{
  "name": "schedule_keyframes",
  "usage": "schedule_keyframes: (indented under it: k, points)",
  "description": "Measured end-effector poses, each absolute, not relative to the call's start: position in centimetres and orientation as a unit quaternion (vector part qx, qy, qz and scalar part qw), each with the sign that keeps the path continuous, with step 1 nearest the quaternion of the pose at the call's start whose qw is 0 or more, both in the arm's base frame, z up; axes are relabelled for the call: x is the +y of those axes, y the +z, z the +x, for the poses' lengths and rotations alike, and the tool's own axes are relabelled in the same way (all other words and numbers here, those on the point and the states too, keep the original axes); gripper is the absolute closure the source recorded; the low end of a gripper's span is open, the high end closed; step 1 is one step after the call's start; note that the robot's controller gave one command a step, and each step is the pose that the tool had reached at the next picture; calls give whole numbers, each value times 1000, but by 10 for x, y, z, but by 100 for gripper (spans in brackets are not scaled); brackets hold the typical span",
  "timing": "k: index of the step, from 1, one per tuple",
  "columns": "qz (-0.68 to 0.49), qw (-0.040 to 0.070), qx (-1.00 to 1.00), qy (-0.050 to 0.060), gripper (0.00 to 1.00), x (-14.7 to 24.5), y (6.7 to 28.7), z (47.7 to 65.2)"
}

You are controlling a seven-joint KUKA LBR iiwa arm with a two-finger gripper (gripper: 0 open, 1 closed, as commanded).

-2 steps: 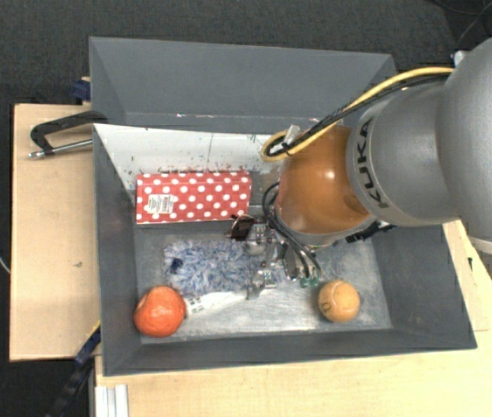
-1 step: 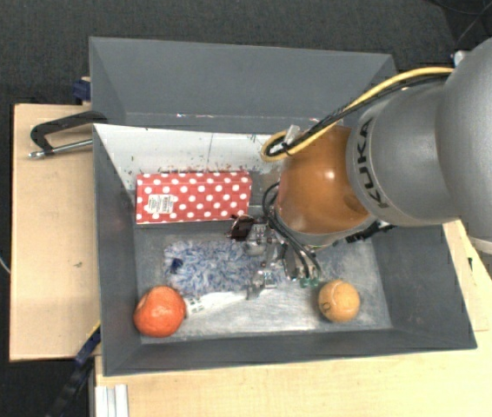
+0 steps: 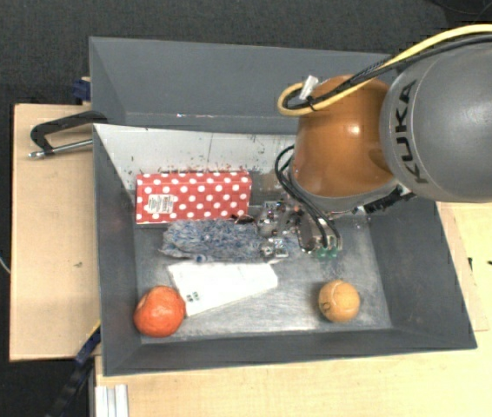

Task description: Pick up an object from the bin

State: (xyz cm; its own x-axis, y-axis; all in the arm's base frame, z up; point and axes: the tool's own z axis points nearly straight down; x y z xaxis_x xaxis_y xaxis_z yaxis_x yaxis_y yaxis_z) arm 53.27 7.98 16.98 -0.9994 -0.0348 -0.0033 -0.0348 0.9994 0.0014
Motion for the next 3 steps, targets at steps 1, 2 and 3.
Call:
schedule_keyframes:
  k: [1, 2, 3]
  points:
    - [-17, 2, 1000, 1, 100, 80, 170, 533]
    - [-19, 1, 1000, 1, 100, 82, 198, 536]
    - [-21, 4, 1000, 1, 100, 88, 213, 539]
